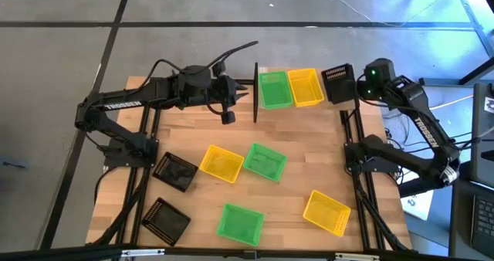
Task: Stack baskets on shelf by color
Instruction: Put the top black bin on the shelf, then stack the top green bin on the green bin on the shelf
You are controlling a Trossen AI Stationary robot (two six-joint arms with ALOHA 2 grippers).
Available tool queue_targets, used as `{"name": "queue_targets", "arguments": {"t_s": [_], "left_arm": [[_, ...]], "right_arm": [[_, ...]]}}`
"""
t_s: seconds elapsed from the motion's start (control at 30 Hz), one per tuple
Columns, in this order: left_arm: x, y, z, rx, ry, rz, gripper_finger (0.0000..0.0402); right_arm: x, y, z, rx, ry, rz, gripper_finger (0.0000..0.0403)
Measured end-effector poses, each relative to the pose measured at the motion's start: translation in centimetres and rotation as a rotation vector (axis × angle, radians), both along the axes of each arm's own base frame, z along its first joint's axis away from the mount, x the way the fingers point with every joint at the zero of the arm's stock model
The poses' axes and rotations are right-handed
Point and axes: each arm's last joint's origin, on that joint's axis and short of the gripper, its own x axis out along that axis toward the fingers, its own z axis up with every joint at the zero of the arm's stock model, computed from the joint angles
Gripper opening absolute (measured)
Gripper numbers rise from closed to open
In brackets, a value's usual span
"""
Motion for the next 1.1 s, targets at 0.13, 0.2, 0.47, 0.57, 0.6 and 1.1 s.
{"name": "queue_targets", "arguments": {"t_s": [0.13,0.2,0.47,0.57,0.6,1.1], "left_arm": [[0.0,0.0,0.0,0.0,0.0,0.0,0.0055],[0.0,0.0,0.0,0.0,0.0,0.0,0.0055],[0.0,0.0,0.0,0.005,0.001,0.019,0.0055],[-0.1,0.1,-0.1,0.009,0.009,0.057,0.0055],[-0.1,0.2,-0.2,0.007,0.019,0.065,0.0055],[-1.1,-1.2,-2.7,-0.236,0.192,0.133,0.0055]], "right_arm": [[0.1,-0.3,-0.2,0.012,0.017,0.011,0.0048],[0.2,-0.4,-0.2,0.017,0.024,0.022,0.0057],[0.1,-0.5,0.7,-0.038,0.041,0.007,0.0084],[-0.3,0.1,2.3,-0.101,0.028,0.03,0.0085],[-0.5,0.5,2.9,-0.128,0.019,0.044,0.0085],[-2.2,8.9,7.1,-0.36,-0.412,1.065,0.0086]]}}
